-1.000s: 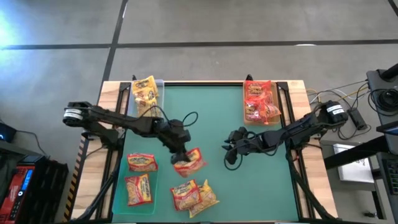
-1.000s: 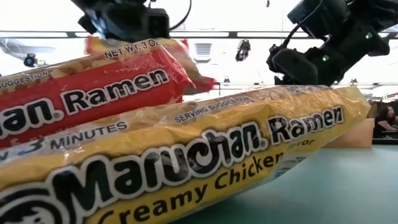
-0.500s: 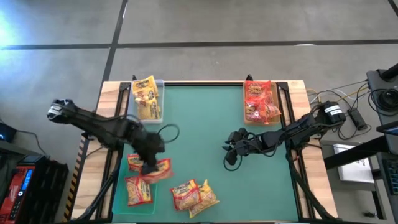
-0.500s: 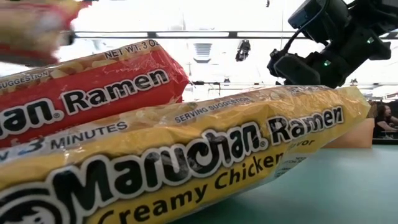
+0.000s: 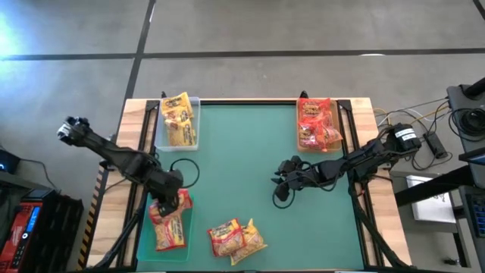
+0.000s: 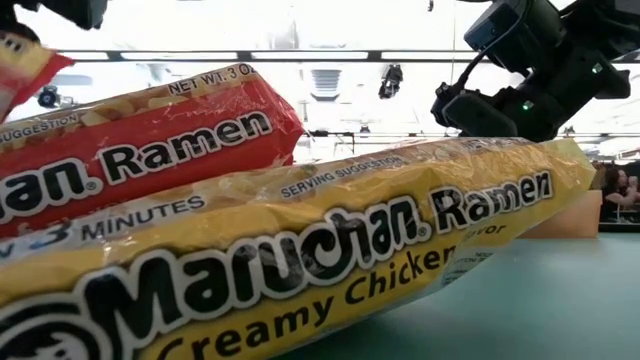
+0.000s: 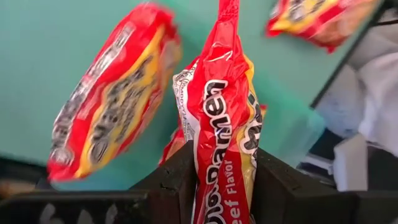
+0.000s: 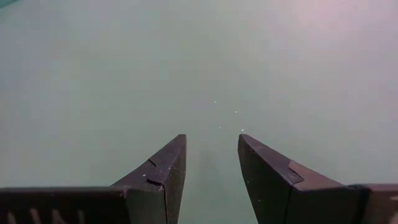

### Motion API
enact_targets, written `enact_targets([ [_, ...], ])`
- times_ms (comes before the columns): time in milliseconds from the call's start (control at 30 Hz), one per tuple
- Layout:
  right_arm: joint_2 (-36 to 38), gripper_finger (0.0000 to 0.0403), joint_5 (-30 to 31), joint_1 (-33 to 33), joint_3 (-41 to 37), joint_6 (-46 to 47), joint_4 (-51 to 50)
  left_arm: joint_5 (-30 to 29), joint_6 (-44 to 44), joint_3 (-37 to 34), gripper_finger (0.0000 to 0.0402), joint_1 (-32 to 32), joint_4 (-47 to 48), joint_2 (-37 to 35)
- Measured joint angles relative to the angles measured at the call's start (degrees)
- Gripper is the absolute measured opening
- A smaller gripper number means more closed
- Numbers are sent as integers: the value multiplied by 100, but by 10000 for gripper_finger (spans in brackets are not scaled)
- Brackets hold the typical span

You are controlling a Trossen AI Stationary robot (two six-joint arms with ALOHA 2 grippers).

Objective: Sort Maruchan noodles
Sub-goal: Put the red noodle pack into the green bin

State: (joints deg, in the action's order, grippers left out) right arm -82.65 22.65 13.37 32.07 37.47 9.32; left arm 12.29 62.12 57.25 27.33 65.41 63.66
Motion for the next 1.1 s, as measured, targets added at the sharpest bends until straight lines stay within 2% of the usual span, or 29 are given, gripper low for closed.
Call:
enact_targets([
  [133, 0, 137, 2, 0, -22, 40, 0, 64, 199, -2, 99, 0, 353, 149],
  [300, 0, 137, 4, 0, -22, 58, 9, 115, 121, -4, 105, 0, 365, 389],
  [433, 0, 137, 4, 0, -22, 151, 24, 443, -104, -4, 117, -2, 366, 550],
  [767, 0, 137, 11, 0, -24, 153, 39, 449, -871, -7, 137, -7, 369, 874],
  [867, 0, 137, 12, 0, -26, 246, 83, 79, -1202, 1, 137, -20, 399, 896],
  [967, -1, 137, 7, 19, -26, 299, 294, -538, -1578, 97, 137, -64, 606, 898],
  [1100, -2, 137, -2, 175, -28, 245, 799, -1987, -1811, 309, 137, -127, 852, 896],
])
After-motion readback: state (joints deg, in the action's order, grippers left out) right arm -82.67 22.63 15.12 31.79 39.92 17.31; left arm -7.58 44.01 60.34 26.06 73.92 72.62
